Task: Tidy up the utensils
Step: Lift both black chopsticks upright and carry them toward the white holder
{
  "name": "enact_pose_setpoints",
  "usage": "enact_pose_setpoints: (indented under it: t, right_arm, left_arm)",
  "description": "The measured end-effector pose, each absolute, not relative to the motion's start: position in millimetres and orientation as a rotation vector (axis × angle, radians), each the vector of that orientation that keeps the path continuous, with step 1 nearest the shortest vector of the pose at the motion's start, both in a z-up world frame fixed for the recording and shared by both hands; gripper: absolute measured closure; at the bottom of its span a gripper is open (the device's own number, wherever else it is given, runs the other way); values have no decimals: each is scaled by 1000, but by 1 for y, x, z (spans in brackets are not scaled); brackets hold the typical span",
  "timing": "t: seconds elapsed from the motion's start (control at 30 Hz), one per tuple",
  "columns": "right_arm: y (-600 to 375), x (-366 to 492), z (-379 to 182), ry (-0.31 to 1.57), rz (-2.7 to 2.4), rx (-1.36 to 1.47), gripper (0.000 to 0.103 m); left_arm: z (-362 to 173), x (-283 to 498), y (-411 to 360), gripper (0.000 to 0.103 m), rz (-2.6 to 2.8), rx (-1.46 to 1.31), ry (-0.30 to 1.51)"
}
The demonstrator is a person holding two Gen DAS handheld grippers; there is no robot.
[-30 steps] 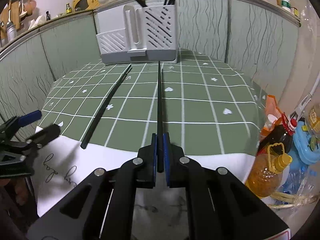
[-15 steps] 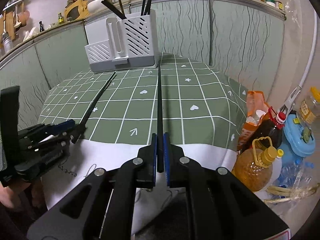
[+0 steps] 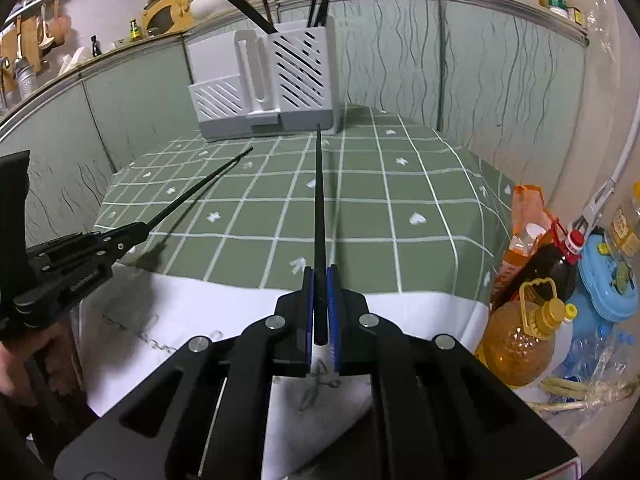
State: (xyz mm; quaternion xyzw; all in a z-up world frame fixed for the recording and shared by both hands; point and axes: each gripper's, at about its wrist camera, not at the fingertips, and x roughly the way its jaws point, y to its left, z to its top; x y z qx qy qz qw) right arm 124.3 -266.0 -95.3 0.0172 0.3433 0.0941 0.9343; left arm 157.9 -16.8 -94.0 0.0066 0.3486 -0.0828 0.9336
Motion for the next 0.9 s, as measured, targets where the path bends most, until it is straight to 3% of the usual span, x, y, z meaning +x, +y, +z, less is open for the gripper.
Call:
enact_pose_setpoints:
  t: [0.9]
  right_arm:
    - [-249,165,35,522,248,-7,97]
  left_arm:
    - [47,198,27,95,-230,14,586]
